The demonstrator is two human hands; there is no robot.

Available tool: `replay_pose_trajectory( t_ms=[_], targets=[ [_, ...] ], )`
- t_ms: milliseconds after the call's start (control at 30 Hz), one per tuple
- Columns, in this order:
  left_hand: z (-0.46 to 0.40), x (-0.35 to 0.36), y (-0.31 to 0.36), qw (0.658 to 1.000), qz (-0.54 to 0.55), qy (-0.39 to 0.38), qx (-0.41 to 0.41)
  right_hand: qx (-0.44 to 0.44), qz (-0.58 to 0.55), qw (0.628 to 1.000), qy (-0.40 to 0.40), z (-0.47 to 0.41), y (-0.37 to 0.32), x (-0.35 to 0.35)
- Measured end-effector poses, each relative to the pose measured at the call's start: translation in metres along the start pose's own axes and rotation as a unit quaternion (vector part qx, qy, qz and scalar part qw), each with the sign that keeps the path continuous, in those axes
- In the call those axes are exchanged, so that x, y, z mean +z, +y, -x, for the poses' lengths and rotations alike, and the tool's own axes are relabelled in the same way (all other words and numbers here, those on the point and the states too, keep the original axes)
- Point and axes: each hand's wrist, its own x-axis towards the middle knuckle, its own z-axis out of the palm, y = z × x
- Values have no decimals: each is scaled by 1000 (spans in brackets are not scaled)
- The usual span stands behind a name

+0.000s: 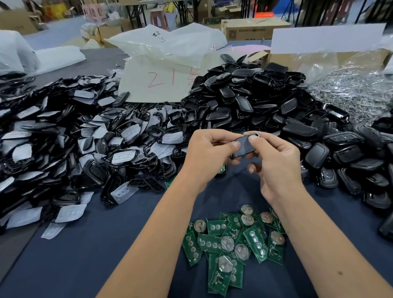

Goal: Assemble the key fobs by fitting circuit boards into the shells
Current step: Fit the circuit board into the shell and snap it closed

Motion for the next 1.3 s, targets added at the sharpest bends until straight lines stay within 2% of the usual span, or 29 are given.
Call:
replay_pose_trajectory(
  t_ms=[367, 600, 867, 933, 1000, 1067, 1200, 1300],
  targets=[
    [0, -1, -1, 999, 30, -5, -38, -16, 26, 999, 25, -1, -1, 0],
    [-1, 1, -4, 996, 45, 43, -60, -40, 35, 998, 33, -1, 1, -2],
    [-3, -2, -3, 993, 69, 58, -74, -84, 86, 993, 16, 2, 0, -2],
    [-3, -4, -4, 993, 60, 63, -80, -173, 220, 960, 17, 1, 0, -7],
    [-3, -5, -4, 992, 59, 64, -90, -298, 374, 878, -11, 0, -1, -10],
    [-3, -8, -3, 990, 67, 70, -105, -365, 440, 818, -61, -1, -1, -9],
    [-7, -18, -3, 980, 93, 111, -139, -354, 483, 790, -132, -1, 3, -7],
    [-8, -21, -3, 981, 104, 79, -142, -371, 482, 786, -112, -3, 3, -7]
  ],
)
